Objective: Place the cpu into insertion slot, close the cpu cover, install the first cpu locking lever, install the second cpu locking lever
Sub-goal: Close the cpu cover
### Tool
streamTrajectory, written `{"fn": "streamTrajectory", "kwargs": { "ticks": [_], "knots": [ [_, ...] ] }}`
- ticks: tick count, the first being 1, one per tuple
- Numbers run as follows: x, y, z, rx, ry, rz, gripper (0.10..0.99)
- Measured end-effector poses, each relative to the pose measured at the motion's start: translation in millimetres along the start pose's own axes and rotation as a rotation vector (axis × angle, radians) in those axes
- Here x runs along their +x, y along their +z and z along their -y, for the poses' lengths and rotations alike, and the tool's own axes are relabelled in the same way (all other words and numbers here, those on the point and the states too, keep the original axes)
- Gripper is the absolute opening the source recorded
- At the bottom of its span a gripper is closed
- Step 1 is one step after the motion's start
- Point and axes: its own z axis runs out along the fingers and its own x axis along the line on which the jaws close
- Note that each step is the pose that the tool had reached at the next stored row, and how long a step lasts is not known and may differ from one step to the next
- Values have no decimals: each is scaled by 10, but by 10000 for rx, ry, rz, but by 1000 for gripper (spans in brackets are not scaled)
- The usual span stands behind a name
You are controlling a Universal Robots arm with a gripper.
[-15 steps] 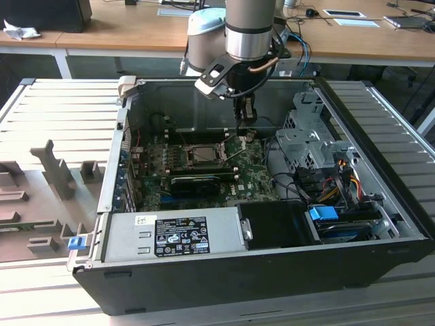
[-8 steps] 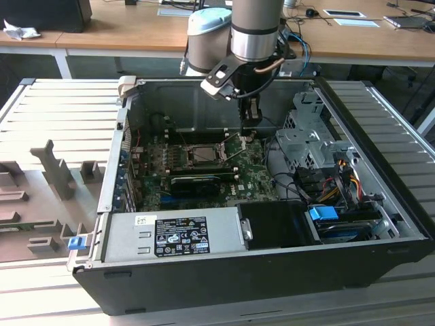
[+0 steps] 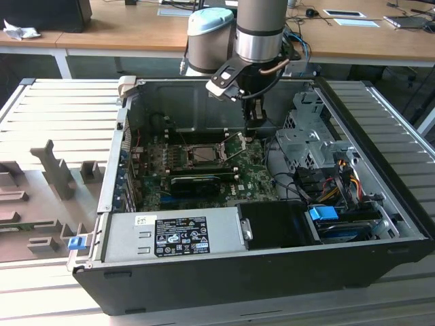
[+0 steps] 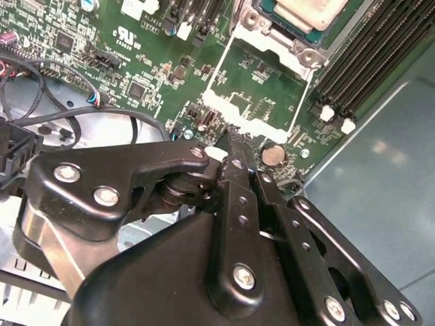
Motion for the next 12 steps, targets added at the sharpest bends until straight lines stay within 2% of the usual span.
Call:
{"fn": "streamTrajectory", "kwargs": {
  "ticks": [12],
  "knots": [
    [1,74,-79,1,1,1,106]
  ]
}}
